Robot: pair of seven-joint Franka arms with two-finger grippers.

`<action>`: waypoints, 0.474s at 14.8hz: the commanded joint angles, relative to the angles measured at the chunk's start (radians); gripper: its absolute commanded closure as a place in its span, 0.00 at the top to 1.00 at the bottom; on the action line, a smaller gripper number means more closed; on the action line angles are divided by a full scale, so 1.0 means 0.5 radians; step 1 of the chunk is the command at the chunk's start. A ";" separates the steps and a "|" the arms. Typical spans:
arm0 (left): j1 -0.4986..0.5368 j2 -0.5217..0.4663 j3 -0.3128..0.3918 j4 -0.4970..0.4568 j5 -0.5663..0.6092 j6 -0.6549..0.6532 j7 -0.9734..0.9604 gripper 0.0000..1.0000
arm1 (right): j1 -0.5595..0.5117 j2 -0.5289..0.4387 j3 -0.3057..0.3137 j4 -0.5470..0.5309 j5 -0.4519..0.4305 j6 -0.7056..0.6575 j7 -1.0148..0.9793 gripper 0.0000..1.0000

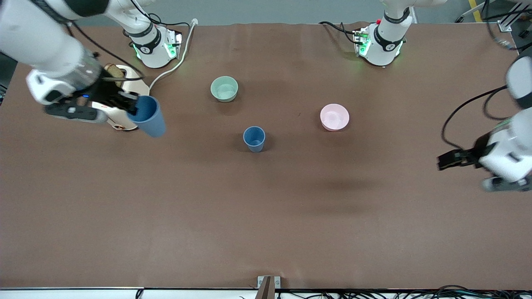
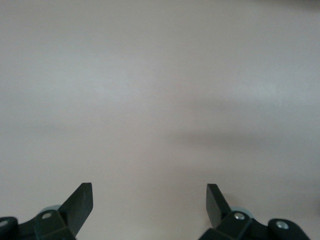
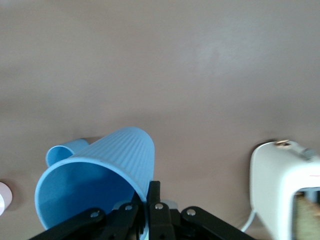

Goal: Stack blue cups with both arms
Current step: 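Carry the cup toward the center cup while the left gripper withdraws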

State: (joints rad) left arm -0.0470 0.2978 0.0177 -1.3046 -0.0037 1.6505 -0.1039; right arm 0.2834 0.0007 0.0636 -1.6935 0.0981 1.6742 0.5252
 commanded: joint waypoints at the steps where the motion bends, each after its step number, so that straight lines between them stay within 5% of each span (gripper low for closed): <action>1: 0.045 -0.252 0.005 -0.152 -0.033 -0.018 -0.013 1.00 | 0.197 -0.041 -0.011 -0.235 0.012 0.301 0.259 0.01; 7: 0.118 -0.316 -0.008 -0.143 -0.106 -0.156 0.057 1.00 | 0.574 0.197 0.048 -0.393 0.012 0.839 0.848 0.01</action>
State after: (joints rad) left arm -0.0162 0.1610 0.0195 -1.3502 -0.0189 1.5868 -0.1031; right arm 0.5213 0.0601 0.0885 -1.8863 0.0986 2.0408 0.8690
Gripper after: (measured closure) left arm 0.000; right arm 0.947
